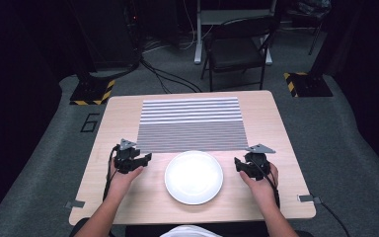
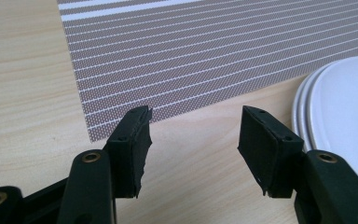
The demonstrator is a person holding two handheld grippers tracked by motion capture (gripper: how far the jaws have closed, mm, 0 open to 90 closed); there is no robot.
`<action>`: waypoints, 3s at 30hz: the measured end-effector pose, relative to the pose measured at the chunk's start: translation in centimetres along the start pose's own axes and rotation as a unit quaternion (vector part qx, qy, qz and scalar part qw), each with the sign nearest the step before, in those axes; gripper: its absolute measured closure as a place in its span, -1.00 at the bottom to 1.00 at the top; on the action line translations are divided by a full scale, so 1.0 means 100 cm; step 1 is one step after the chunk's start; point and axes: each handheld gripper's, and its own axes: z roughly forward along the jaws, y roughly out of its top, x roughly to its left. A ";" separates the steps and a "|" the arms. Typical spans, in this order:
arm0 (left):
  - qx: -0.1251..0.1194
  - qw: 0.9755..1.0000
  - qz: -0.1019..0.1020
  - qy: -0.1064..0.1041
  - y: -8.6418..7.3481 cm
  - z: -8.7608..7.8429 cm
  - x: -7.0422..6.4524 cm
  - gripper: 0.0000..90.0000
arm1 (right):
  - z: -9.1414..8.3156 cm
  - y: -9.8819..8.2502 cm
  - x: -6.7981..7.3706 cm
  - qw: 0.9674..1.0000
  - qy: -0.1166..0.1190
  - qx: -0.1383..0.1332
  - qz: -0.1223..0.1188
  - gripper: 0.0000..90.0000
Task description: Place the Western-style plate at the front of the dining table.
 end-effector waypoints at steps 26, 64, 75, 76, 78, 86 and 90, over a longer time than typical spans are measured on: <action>-0.037 0.999 -0.015 -0.020 0.005 -0.026 -0.032 0.04 | -0.017 0.002 0.026 0.999 0.008 -0.023 0.025 0.09; 0.005 0.997 -0.011 -0.071 -0.031 -0.001 -0.073 0.08 | -0.004 -0.030 0.067 1.000 0.015 -0.011 0.011 0.10; 0.010 0.996 -0.014 -0.089 -0.032 0.004 -0.079 0.07 | -0.003 -0.034 0.070 1.000 0.024 0.000 0.012 0.10; 0.012 0.996 -0.015 -0.092 -0.032 0.004 -0.080 0.07 | -0.003 -0.034 0.070 1.000 0.025 0.000 0.013 0.10; 0.012 0.995 -0.016 -0.095 -0.032 0.004 -0.080 0.07 | -0.003 -0.034 0.069 1.000 0.026 0.000 0.013 0.09; 0.008 0.994 -0.025 -0.102 -0.031 0.003 -0.079 0.05 | -0.002 -0.035 0.069 0.999 0.032 0.000 0.022 0.06; 0.009 0.993 -0.035 -0.110 -0.032 0.004 -0.079 0.05 | 0.001 -0.036 0.070 0.999 0.039 0.004 0.026 0.06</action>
